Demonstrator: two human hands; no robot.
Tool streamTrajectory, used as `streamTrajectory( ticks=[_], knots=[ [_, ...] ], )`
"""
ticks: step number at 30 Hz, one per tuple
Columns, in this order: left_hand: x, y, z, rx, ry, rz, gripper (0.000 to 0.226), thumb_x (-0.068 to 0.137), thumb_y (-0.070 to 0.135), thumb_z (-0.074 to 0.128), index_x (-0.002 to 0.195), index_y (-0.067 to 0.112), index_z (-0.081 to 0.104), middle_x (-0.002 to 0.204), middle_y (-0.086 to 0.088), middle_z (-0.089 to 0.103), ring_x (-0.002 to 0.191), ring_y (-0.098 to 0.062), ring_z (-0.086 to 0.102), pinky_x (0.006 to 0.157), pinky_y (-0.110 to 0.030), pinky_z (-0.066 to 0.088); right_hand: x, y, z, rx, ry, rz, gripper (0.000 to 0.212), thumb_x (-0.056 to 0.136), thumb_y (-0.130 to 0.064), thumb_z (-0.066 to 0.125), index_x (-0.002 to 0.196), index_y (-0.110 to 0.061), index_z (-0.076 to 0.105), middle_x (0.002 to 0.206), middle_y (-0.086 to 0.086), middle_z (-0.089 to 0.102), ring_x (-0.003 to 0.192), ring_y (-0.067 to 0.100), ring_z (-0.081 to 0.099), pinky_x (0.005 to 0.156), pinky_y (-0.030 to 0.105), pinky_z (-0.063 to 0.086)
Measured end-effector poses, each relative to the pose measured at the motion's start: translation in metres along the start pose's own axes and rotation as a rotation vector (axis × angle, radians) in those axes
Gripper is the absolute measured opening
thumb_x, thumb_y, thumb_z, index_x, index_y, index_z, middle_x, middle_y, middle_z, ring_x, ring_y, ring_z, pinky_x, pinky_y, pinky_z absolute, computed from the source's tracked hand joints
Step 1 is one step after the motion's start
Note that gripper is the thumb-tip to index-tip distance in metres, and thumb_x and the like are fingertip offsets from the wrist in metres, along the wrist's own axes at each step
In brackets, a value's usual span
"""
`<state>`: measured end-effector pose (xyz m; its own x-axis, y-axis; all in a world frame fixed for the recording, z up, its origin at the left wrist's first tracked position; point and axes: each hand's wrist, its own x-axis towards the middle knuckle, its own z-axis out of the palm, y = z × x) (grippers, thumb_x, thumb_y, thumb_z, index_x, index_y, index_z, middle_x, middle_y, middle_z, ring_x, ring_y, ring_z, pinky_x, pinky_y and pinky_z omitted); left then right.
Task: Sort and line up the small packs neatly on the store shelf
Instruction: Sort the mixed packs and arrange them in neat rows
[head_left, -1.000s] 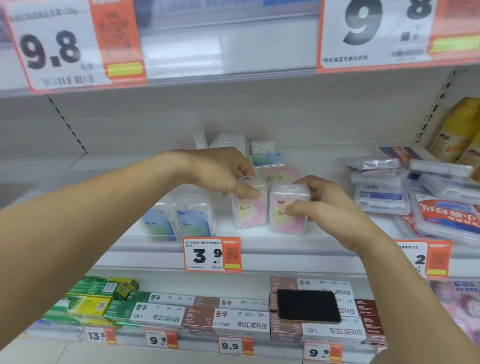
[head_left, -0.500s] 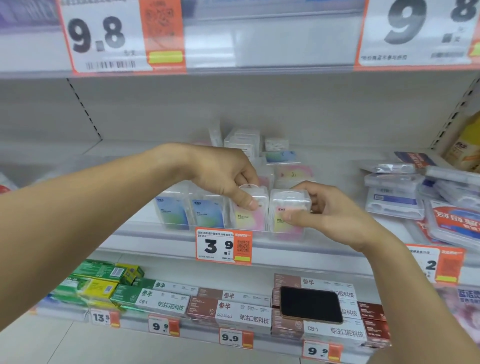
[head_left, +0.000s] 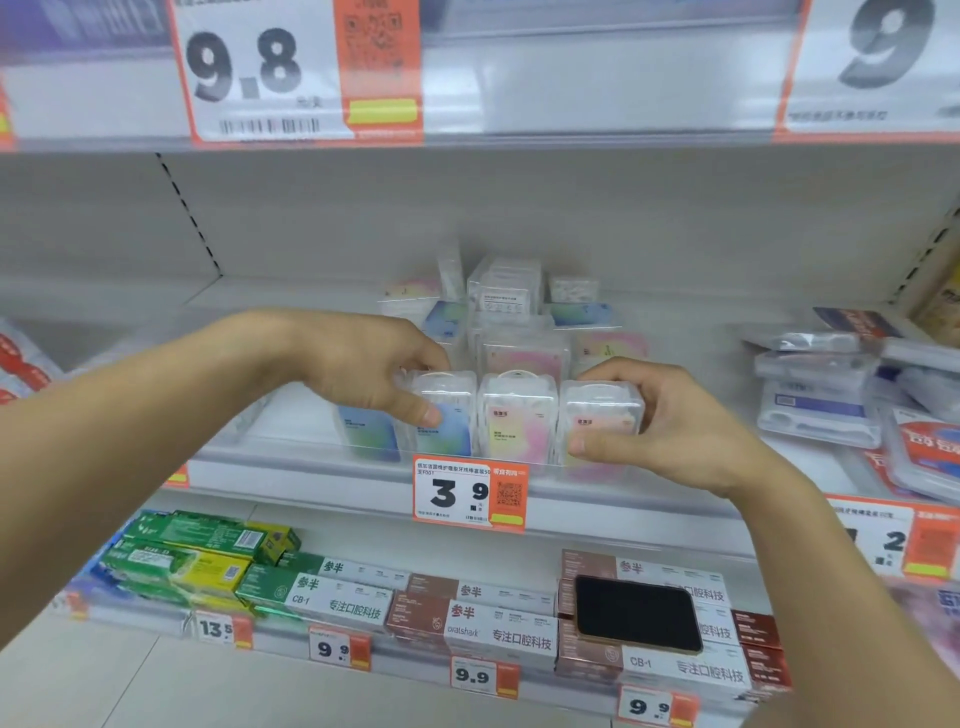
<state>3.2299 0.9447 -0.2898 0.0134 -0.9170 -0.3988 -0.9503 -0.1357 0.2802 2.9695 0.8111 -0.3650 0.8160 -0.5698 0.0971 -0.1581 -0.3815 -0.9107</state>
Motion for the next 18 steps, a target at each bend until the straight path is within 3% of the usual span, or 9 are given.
streamTrajectory(
  ticks=[5, 8, 11, 12, 14, 16, 18],
  knots=[
    [0.003, -0.003, 0.003, -0.013, 0.015, 0.034, 0.026, 0.084, 0.049, 0.067, 0.104, 0.034, 0.061, 0.104, 0.018, 0.068, 0.101, -0.008, 0.063, 0.095, -0.039, 0.048, 0.004, 0.003, 0.0, -0.007, -0.004, -0.011, 0.035, 0.069, -0.012, 0.088, 0.099, -0.019, 0.071, 0.094, 0.001, 0.074, 0.081, 0.014, 0.069, 0.074, 0.03, 0.056],
    [0.0, -0.002, 0.0, -0.022, -0.023, 0.018, 0.042, 0.075, 0.066, 0.064, 0.106, 0.038, 0.061, 0.108, 0.022, 0.066, 0.105, -0.001, 0.061, 0.098, -0.035, 0.047, 0.001, 0.002, -0.004, 0.028, -0.03, 0.008, 0.042, 0.07, -0.042, 0.085, 0.104, -0.021, 0.071, 0.103, -0.004, 0.073, 0.094, 0.014, 0.07, 0.082, 0.027, 0.055],
    [-0.003, 0.005, -0.012, -0.064, 0.01, -0.027, 0.062, 0.071, 0.082, 0.05, 0.115, 0.039, 0.061, 0.115, 0.024, 0.064, 0.11, 0.004, 0.058, 0.102, -0.028, 0.044, 0.004, 0.0, -0.018, 0.131, 0.106, 0.017, 0.059, 0.074, -0.066, 0.063, 0.109, -0.019, 0.07, 0.109, -0.005, 0.074, 0.103, 0.009, 0.069, 0.086, 0.024, 0.054],
    [-0.001, 0.009, -0.018, -0.088, 0.083, -0.045, 0.059, 0.075, 0.078, 0.047, 0.114, 0.038, 0.063, 0.113, 0.023, 0.065, 0.107, 0.003, 0.058, 0.1, -0.027, 0.044, 0.007, 0.0, -0.023, 0.196, 0.195, 0.037, 0.057, 0.079, -0.066, 0.059, 0.107, -0.018, 0.07, 0.106, -0.002, 0.075, 0.102, 0.013, 0.07, 0.085, 0.028, 0.055],
    [0.011, 0.014, -0.028, -0.208, 0.288, -0.079, 0.042, 0.084, 0.065, 0.05, 0.106, 0.034, 0.068, 0.103, 0.019, 0.069, 0.099, -0.003, 0.062, 0.091, -0.026, 0.047, 0.018, 0.006, -0.03, 0.207, 0.41, 0.09, 0.035, 0.091, -0.051, 0.059, 0.098, -0.019, 0.071, 0.1, 0.001, 0.076, 0.098, 0.017, 0.071, 0.081, 0.031, 0.055],
    [0.032, 0.021, -0.03, -0.291, 0.413, -0.019, 0.023, 0.088, 0.048, 0.059, 0.099, 0.031, 0.07, 0.096, 0.015, 0.071, 0.093, -0.008, 0.066, 0.085, -0.027, 0.052, 0.032, 0.016, -0.035, -0.036, 0.557, 0.13, 0.012, 0.091, -0.035, 0.066, 0.098, -0.025, 0.069, 0.107, -0.005, 0.072, 0.1, 0.012, 0.067, 0.082, 0.026, 0.051],
    [0.059, 0.027, -0.028, -0.191, 0.365, 0.048, 0.019, 0.086, 0.04, 0.066, 0.101, 0.029, 0.07, 0.095, 0.014, 0.069, 0.088, -0.01, 0.066, 0.081, -0.026, 0.053, 0.043, 0.027, -0.038, -0.333, 0.504, 0.166, 0.03, 0.089, -0.038, 0.068, 0.117, -0.031, 0.063, 0.124, -0.009, 0.06, 0.116, 0.013, 0.057, 0.091, 0.025, 0.043]
  ],
)
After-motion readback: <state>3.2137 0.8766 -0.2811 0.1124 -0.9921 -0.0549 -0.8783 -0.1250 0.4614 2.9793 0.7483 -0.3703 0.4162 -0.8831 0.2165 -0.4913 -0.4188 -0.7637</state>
